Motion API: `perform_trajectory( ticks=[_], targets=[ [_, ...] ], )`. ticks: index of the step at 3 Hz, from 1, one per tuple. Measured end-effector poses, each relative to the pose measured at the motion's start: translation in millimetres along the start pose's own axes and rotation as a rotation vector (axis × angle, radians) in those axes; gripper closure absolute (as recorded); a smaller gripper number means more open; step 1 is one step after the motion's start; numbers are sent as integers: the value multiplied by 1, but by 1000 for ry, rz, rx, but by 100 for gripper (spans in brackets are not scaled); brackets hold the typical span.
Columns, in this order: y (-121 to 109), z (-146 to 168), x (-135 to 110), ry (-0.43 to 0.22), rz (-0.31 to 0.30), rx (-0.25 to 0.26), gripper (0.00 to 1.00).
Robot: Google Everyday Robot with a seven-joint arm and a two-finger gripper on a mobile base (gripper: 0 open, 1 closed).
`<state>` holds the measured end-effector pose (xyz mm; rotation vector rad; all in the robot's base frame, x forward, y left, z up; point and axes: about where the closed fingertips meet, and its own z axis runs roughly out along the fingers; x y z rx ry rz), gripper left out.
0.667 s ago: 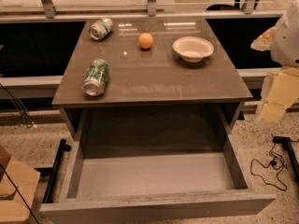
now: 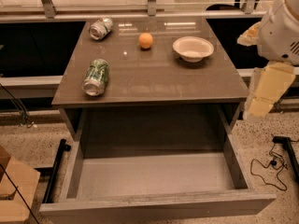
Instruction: Place green can into top drawer
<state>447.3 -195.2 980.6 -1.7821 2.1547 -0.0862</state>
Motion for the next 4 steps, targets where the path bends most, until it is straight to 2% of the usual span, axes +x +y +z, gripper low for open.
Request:
perform_trajectory(
  ticks=[2,3,4],
  targets=[
    [-15,18,-77,-71,-231,-18,0],
    [-22,35,-132,-130,-349,-44,0],
    [-22,35,-132,-130,-349,-44,0]
  ],
)
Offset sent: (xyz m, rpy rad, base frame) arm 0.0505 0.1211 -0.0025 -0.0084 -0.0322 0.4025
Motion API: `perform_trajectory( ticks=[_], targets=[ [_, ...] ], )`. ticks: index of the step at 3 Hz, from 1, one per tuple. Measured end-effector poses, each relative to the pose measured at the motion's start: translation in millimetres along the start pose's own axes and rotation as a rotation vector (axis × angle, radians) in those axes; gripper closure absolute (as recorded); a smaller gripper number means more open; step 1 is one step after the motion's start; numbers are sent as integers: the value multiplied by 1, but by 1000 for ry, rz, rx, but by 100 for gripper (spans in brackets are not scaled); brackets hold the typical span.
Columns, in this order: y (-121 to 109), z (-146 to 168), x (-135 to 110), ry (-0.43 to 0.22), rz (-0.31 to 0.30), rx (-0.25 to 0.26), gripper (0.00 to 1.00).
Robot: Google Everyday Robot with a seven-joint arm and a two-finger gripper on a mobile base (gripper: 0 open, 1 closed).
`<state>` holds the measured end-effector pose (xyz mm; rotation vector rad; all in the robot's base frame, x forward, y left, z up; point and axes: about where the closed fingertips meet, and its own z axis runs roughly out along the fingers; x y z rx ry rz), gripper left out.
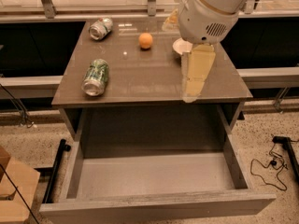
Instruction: Place green can into top drawer
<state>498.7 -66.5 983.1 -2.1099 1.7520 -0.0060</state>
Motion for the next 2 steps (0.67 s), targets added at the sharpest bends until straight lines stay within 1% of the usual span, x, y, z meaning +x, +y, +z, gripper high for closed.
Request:
perform_trajectory(
  ticks=[1,2],
  targets=[
    [-11,8,-23,-29,-78,7,0],
    [-45,31,-73,-106,-225,30,0]
  ],
)
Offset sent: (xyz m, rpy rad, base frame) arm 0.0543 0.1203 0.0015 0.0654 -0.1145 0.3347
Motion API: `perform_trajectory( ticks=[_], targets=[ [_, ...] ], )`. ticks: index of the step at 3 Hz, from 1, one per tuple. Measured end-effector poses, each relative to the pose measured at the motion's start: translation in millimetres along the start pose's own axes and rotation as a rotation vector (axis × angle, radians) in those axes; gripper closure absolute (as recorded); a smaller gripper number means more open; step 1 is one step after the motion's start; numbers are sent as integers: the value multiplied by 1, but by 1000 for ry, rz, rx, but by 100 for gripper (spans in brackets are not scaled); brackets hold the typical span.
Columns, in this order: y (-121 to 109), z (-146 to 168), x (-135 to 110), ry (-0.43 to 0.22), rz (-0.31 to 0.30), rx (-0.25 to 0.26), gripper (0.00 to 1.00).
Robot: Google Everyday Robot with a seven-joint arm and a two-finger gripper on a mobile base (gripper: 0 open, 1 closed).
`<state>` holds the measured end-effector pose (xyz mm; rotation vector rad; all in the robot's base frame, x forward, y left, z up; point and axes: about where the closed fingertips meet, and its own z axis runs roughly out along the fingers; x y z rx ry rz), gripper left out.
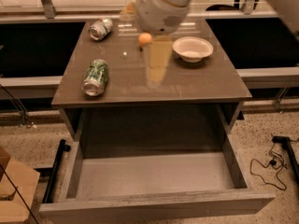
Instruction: Place green can into top drawer
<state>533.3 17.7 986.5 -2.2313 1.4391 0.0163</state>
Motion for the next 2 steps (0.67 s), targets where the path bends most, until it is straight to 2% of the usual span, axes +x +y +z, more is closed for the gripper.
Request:
perform_trajectory(
  ticks=[1,2],
  targets=[
    [-30,27,-27,-81,-90,2,0],
    [-57,72,-52,-148,-176,-59,0]
  ],
)
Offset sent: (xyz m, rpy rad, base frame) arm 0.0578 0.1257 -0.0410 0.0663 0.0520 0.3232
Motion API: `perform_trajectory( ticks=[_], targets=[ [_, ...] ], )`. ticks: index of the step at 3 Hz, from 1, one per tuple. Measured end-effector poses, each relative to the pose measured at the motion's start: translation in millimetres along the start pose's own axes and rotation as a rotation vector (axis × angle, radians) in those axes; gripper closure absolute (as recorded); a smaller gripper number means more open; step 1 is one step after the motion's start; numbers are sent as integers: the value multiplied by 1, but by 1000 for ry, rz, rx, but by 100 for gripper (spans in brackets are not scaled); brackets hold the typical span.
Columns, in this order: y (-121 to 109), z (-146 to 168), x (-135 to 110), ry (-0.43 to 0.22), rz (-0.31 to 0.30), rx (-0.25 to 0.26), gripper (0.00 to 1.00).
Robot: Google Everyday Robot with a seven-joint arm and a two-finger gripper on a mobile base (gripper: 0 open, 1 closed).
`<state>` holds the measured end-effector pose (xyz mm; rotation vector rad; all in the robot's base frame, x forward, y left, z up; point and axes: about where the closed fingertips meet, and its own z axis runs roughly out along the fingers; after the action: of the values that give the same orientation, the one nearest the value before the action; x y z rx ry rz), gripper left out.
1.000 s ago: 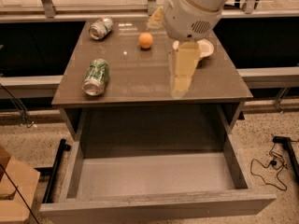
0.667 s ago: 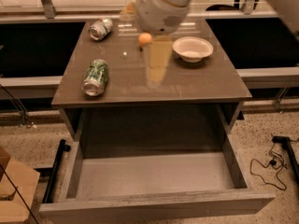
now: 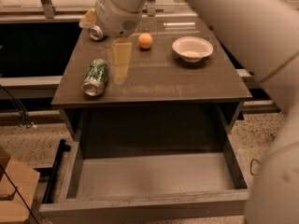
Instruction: Place green can into top drawer
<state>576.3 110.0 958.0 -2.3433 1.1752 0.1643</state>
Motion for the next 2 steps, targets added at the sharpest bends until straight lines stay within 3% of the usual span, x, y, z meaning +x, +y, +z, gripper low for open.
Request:
perform_trajectory(
  ticks=[1,2],
  targets=[
    [-14,30,-1,-35,-24,-45,0],
    [-25,60,13,-25,-18,-79,0]
  ],
)
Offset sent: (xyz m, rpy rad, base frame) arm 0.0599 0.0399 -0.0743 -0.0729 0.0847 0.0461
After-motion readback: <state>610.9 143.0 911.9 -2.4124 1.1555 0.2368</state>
